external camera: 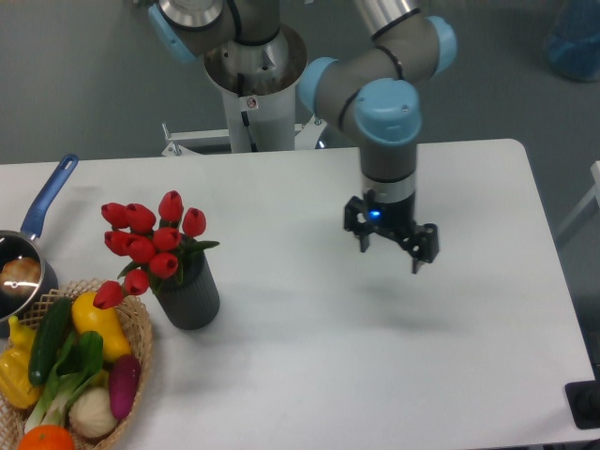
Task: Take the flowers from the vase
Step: 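Move the open gripper toward the red tulips in the black vase, then lower the gripper onto the tulip stems and close around them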
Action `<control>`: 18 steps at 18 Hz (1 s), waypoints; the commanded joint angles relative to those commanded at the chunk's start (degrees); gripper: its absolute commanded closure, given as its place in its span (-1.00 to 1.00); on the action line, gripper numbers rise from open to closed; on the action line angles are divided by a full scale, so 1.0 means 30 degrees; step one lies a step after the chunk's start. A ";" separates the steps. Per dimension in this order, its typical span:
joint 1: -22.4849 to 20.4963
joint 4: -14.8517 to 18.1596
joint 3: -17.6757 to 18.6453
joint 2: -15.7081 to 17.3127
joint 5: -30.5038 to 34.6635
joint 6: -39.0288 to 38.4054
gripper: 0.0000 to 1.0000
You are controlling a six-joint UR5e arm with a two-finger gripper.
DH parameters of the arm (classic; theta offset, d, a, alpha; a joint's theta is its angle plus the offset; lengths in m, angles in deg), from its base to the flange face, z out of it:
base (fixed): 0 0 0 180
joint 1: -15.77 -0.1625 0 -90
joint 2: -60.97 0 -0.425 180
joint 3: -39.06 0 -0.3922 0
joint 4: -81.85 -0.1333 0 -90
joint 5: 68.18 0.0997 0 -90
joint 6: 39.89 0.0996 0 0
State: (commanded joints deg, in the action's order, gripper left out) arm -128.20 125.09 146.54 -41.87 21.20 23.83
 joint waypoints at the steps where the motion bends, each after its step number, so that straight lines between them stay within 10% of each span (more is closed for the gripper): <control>1: 0.0119 0.0000 0.0088 0.0060 -0.0116 -0.0029 -1.00; 18: 0.0618 0.0879 0.0850 0.1554 -1.3444 0.0029 -1.00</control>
State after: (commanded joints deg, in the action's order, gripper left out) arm -126.35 127.73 149.09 -37.21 -19.13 23.92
